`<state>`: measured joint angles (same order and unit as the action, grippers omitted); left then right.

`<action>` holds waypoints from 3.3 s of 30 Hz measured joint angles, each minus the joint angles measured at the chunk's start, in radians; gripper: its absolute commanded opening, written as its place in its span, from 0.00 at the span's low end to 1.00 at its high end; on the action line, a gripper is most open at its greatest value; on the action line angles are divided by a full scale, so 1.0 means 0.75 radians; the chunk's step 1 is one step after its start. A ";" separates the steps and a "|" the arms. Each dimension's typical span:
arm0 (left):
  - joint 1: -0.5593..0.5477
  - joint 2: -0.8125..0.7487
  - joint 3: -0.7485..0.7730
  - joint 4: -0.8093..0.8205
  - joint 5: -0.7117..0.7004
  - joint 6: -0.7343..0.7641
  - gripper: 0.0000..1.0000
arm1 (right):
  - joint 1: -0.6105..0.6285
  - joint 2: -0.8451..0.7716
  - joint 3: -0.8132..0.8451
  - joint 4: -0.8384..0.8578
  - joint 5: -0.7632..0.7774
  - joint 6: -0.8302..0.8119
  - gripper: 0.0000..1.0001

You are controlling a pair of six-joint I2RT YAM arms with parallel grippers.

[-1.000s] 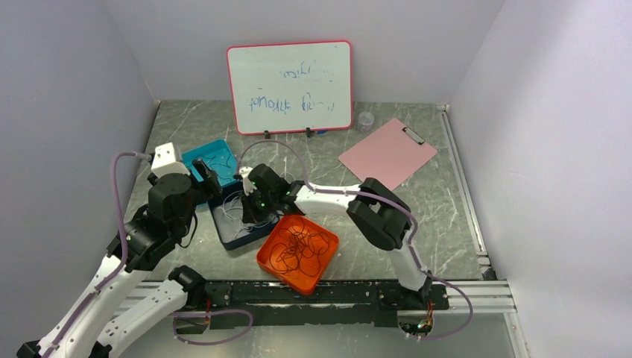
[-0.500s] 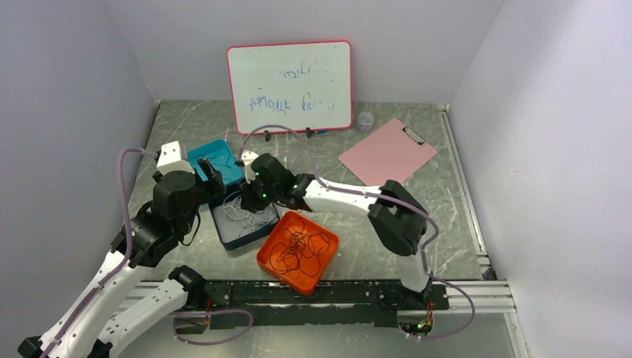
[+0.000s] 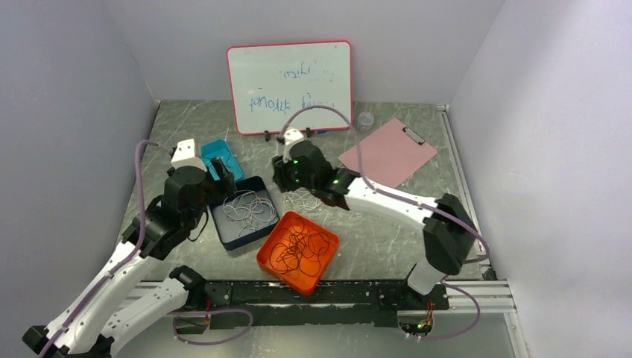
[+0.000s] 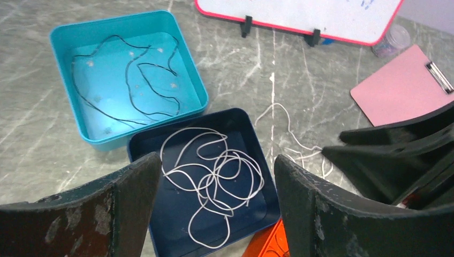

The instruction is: Untangle the cables

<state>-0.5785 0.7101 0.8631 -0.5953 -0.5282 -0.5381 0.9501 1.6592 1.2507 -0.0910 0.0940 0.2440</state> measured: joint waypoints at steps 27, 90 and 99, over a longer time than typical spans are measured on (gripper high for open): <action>0.000 0.204 -0.011 0.137 0.316 0.046 0.80 | -0.199 0.093 -0.106 -0.077 -0.203 0.093 0.44; 0.000 0.458 -0.067 0.590 0.691 0.063 0.81 | -0.424 -0.437 -0.106 -0.126 -0.254 0.209 0.00; 0.000 0.647 -0.045 0.781 0.828 0.067 0.82 | -0.430 -0.490 -0.077 -0.135 -0.298 0.235 0.00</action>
<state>-0.5785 1.1957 0.8295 -0.0093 0.0929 -0.4881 0.6277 1.2919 1.1927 -0.1925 -0.1291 0.4206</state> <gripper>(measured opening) 0.816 0.019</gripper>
